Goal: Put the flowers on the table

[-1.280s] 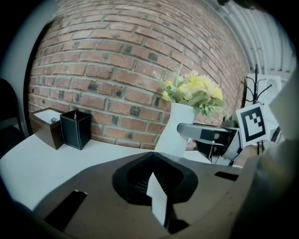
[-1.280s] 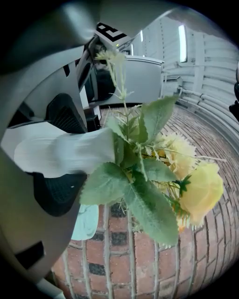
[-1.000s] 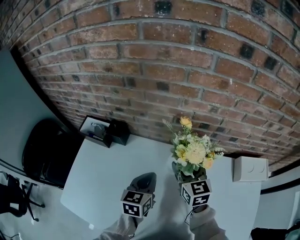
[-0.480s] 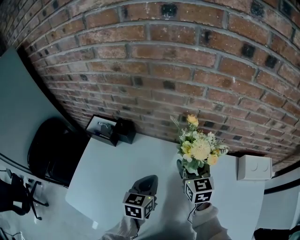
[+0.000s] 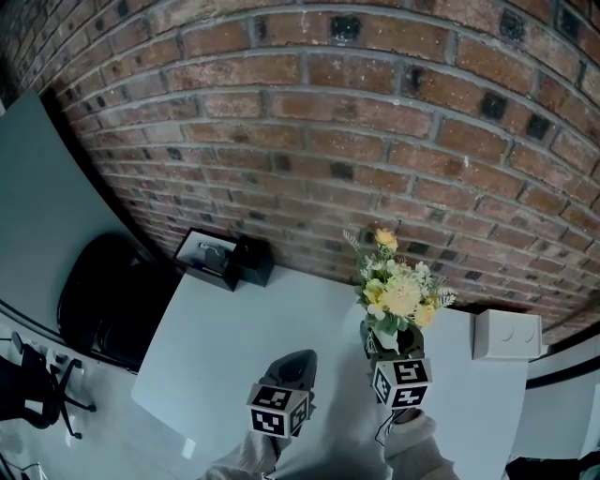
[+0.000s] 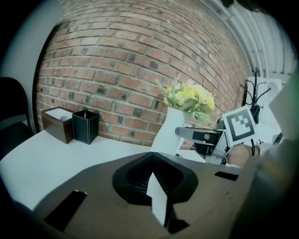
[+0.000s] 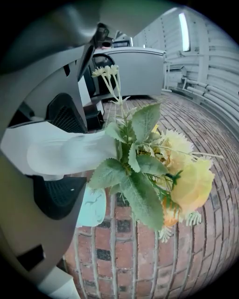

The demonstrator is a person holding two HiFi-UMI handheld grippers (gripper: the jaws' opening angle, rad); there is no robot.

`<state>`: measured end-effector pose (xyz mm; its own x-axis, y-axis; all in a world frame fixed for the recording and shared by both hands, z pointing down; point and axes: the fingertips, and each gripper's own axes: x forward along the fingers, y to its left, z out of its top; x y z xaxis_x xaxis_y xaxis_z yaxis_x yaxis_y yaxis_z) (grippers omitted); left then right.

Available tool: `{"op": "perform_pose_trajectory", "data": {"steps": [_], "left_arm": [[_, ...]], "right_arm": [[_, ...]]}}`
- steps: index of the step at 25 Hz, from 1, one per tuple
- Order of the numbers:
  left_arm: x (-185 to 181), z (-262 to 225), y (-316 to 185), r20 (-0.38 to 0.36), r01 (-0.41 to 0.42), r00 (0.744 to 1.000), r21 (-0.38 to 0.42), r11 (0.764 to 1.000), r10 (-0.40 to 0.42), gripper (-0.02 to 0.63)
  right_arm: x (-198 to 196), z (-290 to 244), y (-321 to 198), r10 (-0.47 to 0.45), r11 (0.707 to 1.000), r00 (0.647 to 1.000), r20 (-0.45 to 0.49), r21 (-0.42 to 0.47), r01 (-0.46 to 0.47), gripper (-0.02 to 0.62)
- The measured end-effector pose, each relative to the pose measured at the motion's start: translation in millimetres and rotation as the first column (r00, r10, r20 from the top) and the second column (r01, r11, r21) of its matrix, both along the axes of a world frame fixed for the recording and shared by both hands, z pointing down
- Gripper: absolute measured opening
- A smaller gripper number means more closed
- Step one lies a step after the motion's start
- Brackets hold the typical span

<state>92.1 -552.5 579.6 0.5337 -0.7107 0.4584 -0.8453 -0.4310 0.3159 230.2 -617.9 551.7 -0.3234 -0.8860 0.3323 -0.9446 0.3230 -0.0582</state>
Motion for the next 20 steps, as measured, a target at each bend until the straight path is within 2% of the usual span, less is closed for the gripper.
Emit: {"op": "perform_pose_trajectory", "data": {"steps": [13,20], "left_arm": [[17.1,-23.4,21.6,-0.029,-0.059,0.998,0.038,0.998,0.061,0.006],[25.0,-42.5,46.5,-0.035,-0.113,0.993,0.079,0.990,0.116,0.006]], "right_arm": [[2.2,-17.3,54.9,0.025,1.000,1.000,-0.001,-0.007,-0.025,0.254],[-5.8,-46.7,85.8,0.028,0.997,0.999,-0.030,0.074,-0.026,0.252]]}}
